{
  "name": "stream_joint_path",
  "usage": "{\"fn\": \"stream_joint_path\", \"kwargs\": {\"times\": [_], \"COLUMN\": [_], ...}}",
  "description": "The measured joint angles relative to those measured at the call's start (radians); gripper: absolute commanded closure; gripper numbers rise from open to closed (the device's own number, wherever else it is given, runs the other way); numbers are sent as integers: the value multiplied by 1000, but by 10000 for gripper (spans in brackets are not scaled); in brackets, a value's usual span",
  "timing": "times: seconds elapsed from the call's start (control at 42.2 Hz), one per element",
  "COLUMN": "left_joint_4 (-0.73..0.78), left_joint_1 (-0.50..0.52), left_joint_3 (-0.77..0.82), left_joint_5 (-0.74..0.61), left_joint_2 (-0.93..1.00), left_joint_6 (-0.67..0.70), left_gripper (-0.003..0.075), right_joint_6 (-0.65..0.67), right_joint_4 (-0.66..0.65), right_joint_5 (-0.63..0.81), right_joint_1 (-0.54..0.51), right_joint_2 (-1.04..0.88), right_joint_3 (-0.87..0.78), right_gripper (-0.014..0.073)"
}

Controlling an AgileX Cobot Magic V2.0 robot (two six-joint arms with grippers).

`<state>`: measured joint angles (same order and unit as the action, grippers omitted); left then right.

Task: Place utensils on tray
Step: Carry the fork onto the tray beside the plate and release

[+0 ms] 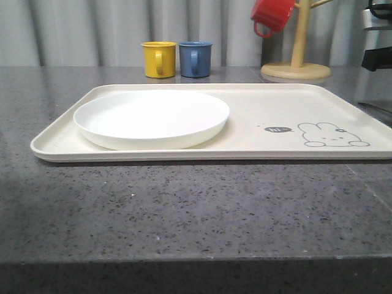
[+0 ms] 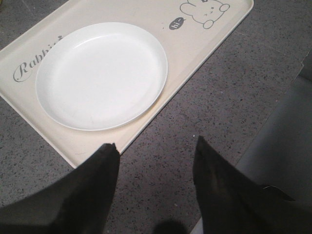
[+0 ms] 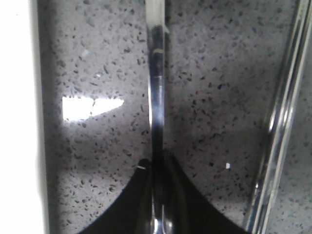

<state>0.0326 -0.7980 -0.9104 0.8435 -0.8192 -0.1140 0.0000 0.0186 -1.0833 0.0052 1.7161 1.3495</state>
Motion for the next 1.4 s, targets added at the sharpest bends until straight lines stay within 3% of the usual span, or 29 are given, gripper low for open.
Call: {"fn": "stream_joint_path", "kwargs": {"times": [0.213, 0.426, 0.734, 0.971, 1.279, 1.397], "left_joint_4": [0, 0, 0, 0, 0, 0], "left_joint_1": [0, 0, 0, 0, 0, 0], "left_joint_3": [0, 0, 0, 0, 0, 0], "left_joint_5": [0, 0, 0, -1, -1, -1], "left_joint_2": [0, 0, 0, 0, 0, 0], "left_joint_6": [0, 0, 0, 0, 0, 0], "left_gripper": [365, 365, 365, 365, 365, 365], "right_joint_6": [0, 0, 0, 192, 407, 439], "right_joint_4": [0, 1, 50, 69, 93, 100], "right_joint_5": [-2, -86, -142, -150, -96, -86], "right_joint_1": [0, 23, 259, 373, 374, 374], "right_joint_2": [0, 2, 2, 44, 171, 190], "right_joint_3": [3, 134, 303, 310, 310, 310], "right_gripper": [599, 599, 599, 599, 594, 523]}}
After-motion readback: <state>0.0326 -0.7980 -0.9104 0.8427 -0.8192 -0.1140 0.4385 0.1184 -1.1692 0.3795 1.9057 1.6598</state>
